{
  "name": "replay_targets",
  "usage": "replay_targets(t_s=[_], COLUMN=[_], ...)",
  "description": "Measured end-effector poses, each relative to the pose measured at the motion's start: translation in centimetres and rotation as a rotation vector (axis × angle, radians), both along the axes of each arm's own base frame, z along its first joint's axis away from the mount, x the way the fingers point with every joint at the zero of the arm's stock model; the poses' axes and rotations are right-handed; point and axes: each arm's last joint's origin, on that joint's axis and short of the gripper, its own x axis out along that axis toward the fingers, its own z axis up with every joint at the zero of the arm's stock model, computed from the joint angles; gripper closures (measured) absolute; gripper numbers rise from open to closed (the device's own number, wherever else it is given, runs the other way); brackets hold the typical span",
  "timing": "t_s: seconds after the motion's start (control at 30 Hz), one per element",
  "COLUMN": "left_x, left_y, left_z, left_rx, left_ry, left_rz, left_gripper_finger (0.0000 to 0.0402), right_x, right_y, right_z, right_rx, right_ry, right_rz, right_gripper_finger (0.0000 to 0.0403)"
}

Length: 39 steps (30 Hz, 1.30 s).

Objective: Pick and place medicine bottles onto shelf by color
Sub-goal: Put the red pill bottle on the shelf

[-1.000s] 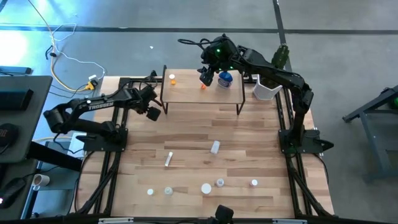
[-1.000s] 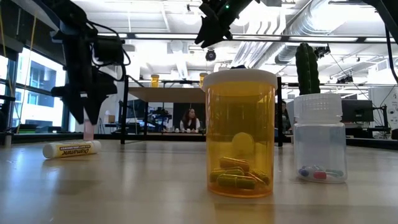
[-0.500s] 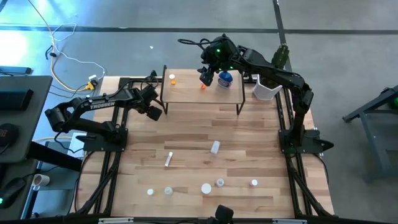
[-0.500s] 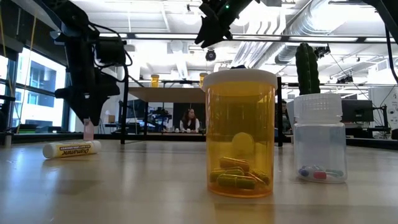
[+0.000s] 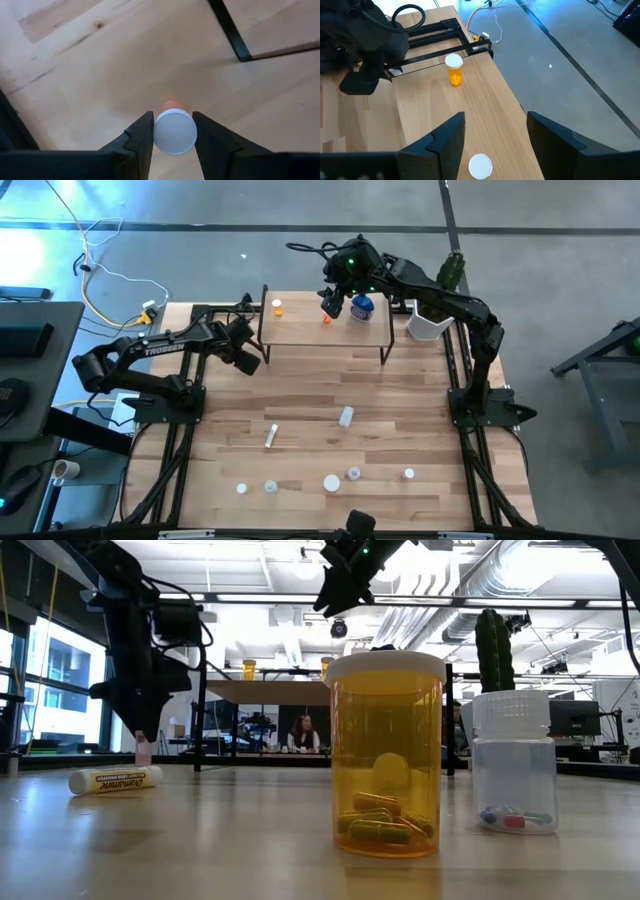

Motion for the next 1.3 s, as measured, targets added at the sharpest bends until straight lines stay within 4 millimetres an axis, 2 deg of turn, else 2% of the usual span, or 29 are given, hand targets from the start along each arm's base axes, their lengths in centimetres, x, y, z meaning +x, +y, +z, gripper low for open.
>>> replay_targets(t_s=[0.13,0.3,0.7,1.0,1.17,1.3], left_x=[-0.1,-0.2,-0.1,0.0,0.5,0.9], left_y=[-0.2,-0.1,1.2,2.1,1.9,1.4], left_z=[0.5,2.2,8.5,14.9,18.4,20.4], left_rx=[-0.03,-0.032,0.082,0.192,0.247,0.286], left_ry=[0.009,0.087,0.19,0.078,-0.058,-0.132], left_rz=[-0.006,-0.027,-0.08,-0.056,-0.077,-0.108], left_gripper_finger=[0.0285,0.0285,0.0284,0.0284,0.0284,0.0284], right_x=[0.0,0.0,0.0,-0.1,-0.2,-0.4], right_y=[0.0,0.0,0.0,-0.1,-0.4,-0.5], right_z=[0.0,-0.1,-0.1,0.0,0.0,0.0], right_rx=[0.002,0.003,0.002,-0.027,-0.038,-0.043], right_ry=[0.005,0.006,0.006,0.021,0.026,0.027], right_rz=[0.0,0.0,-0.001,-0.045,-0.06,-0.069], right_gripper_finger=[0.0199,0.0199,0.0199,0.0199,0.0199,0.0199])
